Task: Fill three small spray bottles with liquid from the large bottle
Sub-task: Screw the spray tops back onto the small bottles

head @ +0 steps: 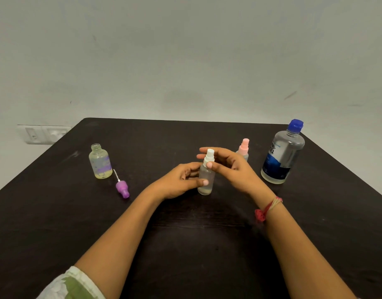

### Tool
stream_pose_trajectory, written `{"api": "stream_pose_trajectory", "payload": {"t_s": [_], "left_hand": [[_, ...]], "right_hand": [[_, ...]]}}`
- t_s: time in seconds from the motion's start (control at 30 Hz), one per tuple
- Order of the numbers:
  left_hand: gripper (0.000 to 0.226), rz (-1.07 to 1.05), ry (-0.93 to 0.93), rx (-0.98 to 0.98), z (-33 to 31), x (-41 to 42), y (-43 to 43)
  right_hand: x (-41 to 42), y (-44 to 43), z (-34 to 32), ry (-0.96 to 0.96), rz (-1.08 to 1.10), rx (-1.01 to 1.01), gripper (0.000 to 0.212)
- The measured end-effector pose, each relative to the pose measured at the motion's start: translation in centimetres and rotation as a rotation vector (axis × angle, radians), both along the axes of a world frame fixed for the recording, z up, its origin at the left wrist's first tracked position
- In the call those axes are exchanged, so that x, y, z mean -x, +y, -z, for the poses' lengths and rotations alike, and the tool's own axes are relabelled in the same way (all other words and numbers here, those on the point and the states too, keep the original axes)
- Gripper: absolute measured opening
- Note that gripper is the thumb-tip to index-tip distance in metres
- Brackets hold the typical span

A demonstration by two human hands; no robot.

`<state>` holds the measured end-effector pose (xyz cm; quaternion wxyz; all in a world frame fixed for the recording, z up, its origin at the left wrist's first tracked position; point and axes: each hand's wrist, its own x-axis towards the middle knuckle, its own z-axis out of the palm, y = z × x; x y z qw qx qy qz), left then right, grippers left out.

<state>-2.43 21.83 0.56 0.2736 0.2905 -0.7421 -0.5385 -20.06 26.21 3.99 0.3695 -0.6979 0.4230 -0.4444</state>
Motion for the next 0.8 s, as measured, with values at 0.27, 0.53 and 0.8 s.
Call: {"api": "stream_pose_trajectory", "payload": {"t_s": [0.27,0.53,0.8], "left_hand": [[0.038,-0.083,-0.06,0.146,0.7,0.8,0.2],[0.036,-0.169,-0.08,0.25,1.1,1.6,0.8],[0.043,-0.078,0.01,0.089,0.4,0.9,0.3]], "right_hand": [[-0.8,-0.2,0.8,-0.073,0.176,0.098,0.025],[-2.3,-0.1,1.5,-0.109,0.364,0.178,0.029],[-0.8,-0.3,0.8,-0.07,0.129,-0.041,0.053]]}}
